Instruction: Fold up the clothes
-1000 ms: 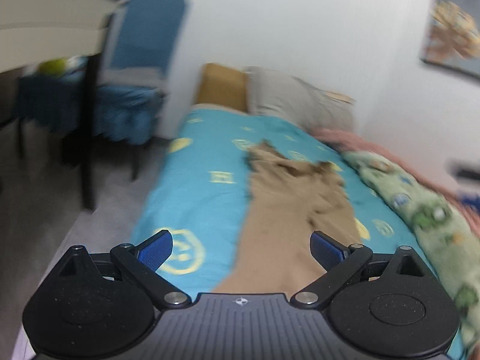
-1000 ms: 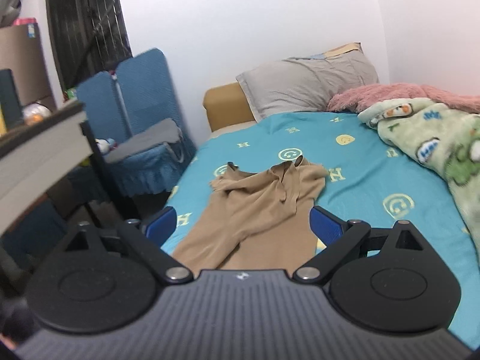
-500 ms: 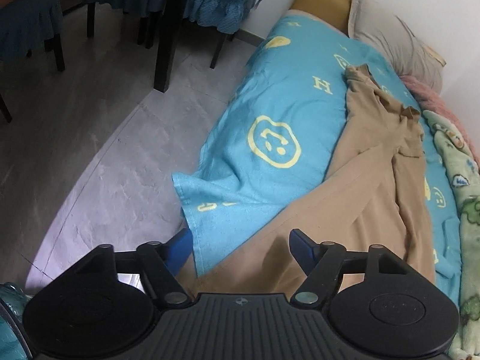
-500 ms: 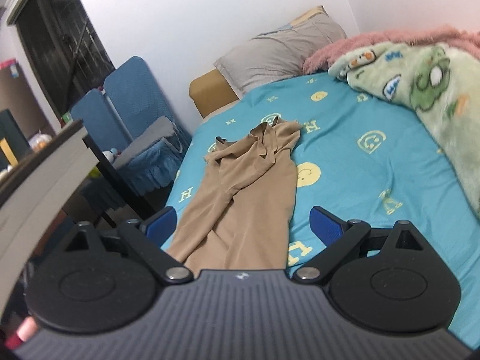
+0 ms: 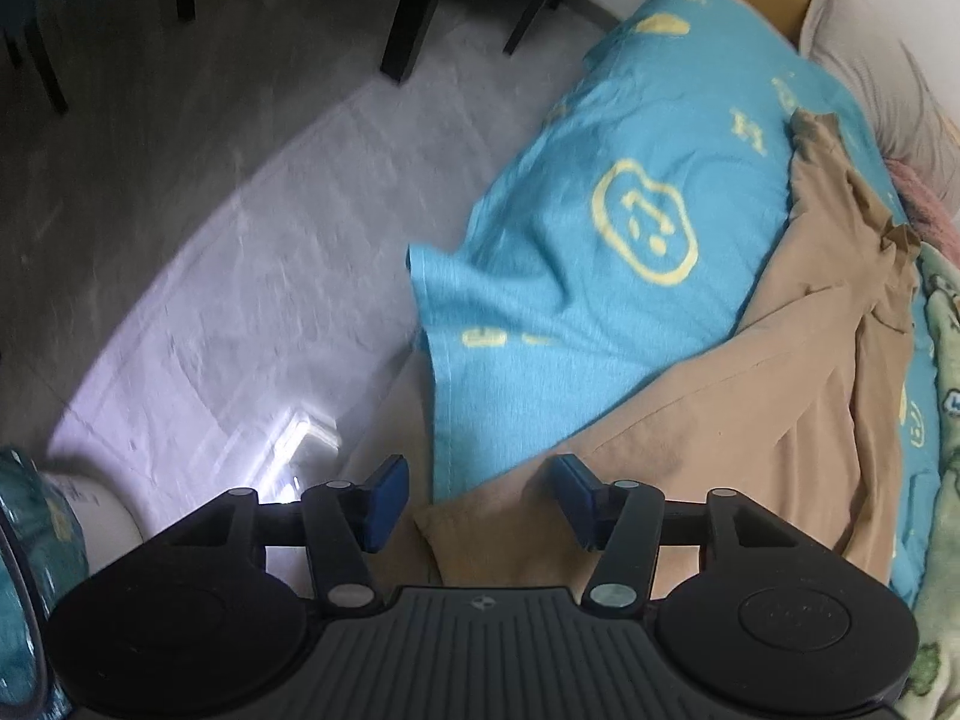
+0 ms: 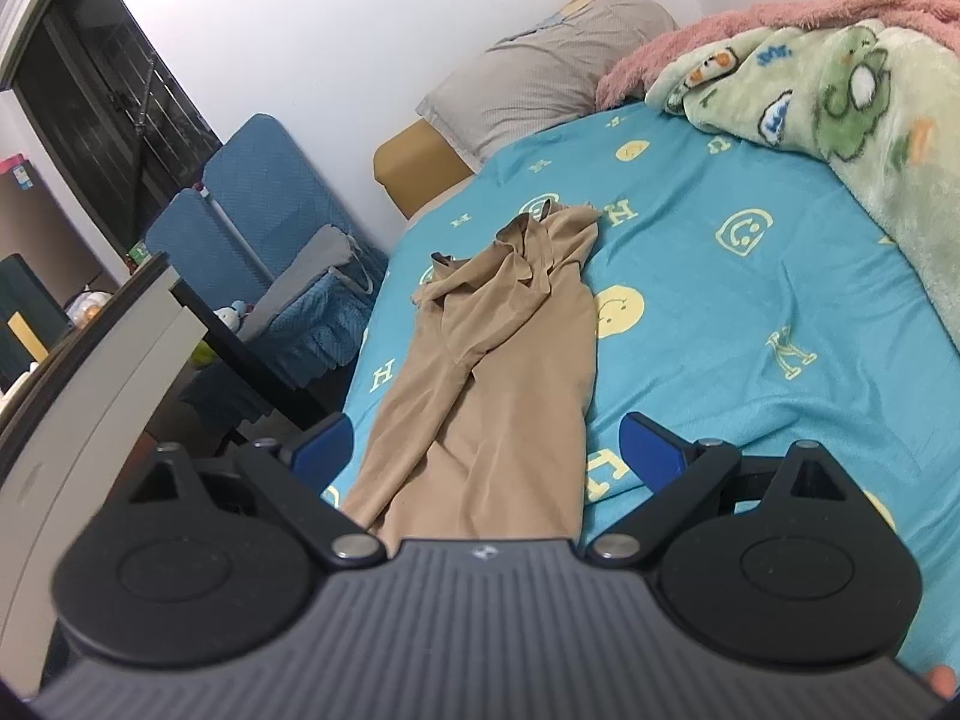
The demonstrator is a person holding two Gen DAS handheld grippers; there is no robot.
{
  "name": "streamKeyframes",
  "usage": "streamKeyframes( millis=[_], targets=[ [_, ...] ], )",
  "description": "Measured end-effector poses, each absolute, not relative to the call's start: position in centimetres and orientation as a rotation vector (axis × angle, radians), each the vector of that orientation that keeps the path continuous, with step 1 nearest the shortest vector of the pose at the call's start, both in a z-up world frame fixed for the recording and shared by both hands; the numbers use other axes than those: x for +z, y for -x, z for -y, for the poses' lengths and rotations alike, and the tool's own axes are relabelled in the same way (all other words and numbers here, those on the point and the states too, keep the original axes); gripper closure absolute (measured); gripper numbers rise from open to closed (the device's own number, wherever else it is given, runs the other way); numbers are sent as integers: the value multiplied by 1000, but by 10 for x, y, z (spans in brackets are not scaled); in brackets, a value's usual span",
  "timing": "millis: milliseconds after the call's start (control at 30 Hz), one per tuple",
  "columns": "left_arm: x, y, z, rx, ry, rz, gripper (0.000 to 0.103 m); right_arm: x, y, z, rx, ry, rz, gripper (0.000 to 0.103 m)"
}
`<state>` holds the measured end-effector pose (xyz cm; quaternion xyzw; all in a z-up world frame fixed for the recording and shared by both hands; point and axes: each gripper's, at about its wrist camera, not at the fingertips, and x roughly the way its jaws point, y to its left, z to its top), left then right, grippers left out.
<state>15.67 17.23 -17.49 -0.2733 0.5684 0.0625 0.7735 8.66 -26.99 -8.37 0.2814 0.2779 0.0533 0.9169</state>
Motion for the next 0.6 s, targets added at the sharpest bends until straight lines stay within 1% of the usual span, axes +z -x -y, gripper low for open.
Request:
streamKeyframes(
  millis=[100, 167, 267, 333, 433, 500, 600],
  targets=[
    [-175, -152, -179, 130, 679, -1236, 46, -84, -87, 271, 115, -591, -581, 6],
    [-171, -148, -183, 115, 726, -1234, 50, -85, -87, 272, 116, -597, -587, 6],
    [-165, -143, -186, 82, 766, -1239, 65, -87, -89, 272, 124, -610, -598, 6],
    [-163, -141, -186, 83, 766, -1250, 83, -88, -90, 272, 133, -617, -608, 6],
    [-159, -141, -182, 86, 727, -1261, 94, -89, -90, 272, 144, -620, -616, 6],
    [-156, -141, -177, 85, 674, -1253, 97, -89, -89, 272, 144, -622, -617, 6],
    [-142, -139, -163, 78, 552, -1209, 98, -90, -88, 275, 139, -638, -619, 6]
  ],
)
